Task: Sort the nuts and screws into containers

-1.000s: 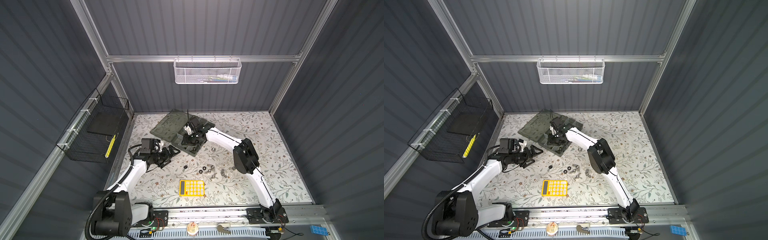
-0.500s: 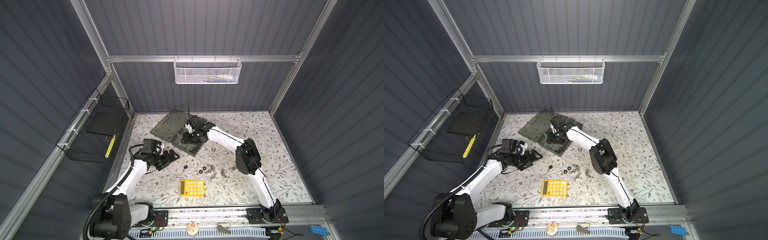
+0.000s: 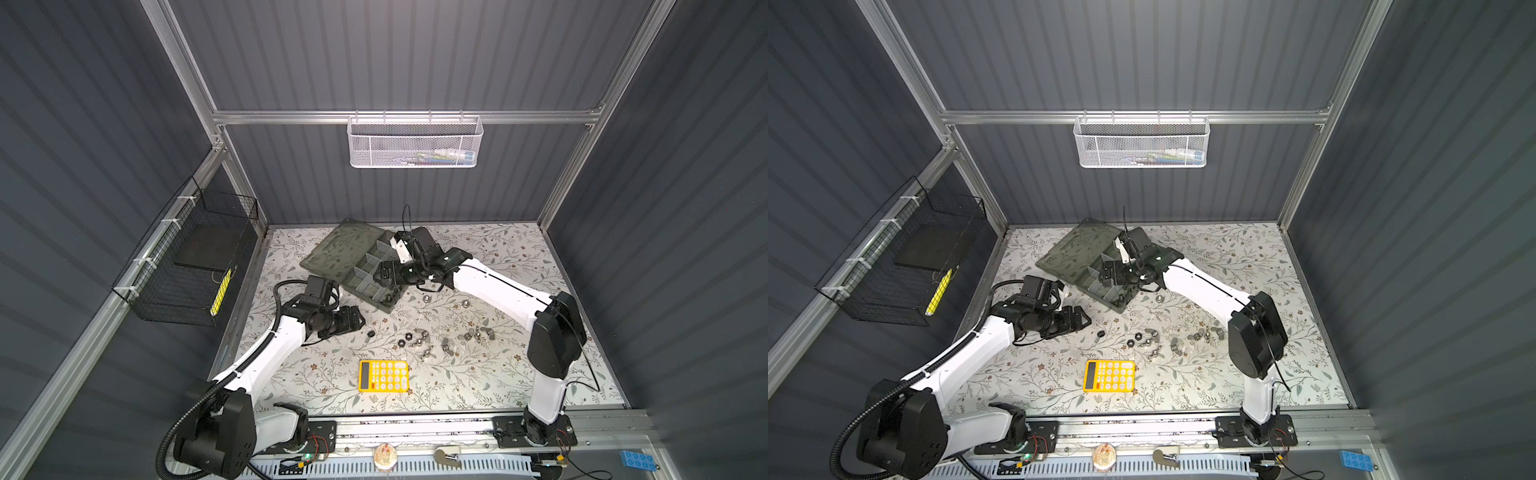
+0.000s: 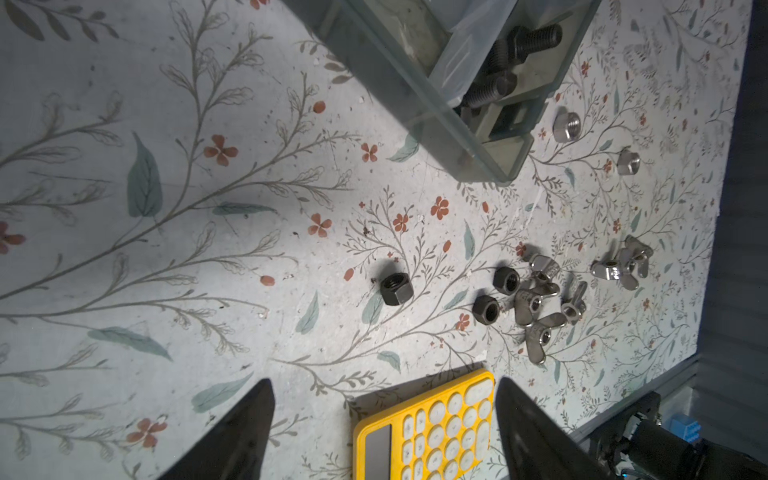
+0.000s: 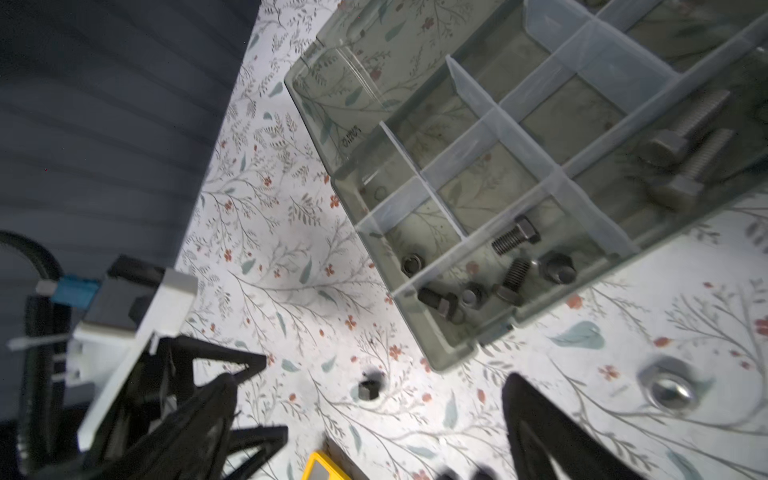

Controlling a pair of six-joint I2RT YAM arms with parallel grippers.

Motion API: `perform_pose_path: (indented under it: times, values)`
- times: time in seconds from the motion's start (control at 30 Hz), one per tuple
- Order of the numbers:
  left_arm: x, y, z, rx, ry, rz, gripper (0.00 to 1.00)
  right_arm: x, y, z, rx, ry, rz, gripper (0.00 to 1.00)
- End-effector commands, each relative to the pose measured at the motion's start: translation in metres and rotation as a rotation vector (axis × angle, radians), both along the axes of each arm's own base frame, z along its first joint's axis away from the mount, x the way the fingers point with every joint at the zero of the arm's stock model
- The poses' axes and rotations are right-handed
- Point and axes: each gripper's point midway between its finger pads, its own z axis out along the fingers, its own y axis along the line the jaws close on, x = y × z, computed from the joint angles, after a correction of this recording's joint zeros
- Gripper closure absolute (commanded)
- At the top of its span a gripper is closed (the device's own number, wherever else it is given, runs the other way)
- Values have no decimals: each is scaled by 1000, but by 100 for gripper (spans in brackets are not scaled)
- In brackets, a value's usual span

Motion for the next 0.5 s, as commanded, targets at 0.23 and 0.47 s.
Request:
perform_pose_path:
  times: [0.23,0.47]
  values:
    - [-2,-22,-25,209,-21,-126,27,-39,-50,-11,13,-74,-3,1]
    - [0,-35,-44,312,-23,-181,35,-59,-77,-29,14,-49,-34,1]
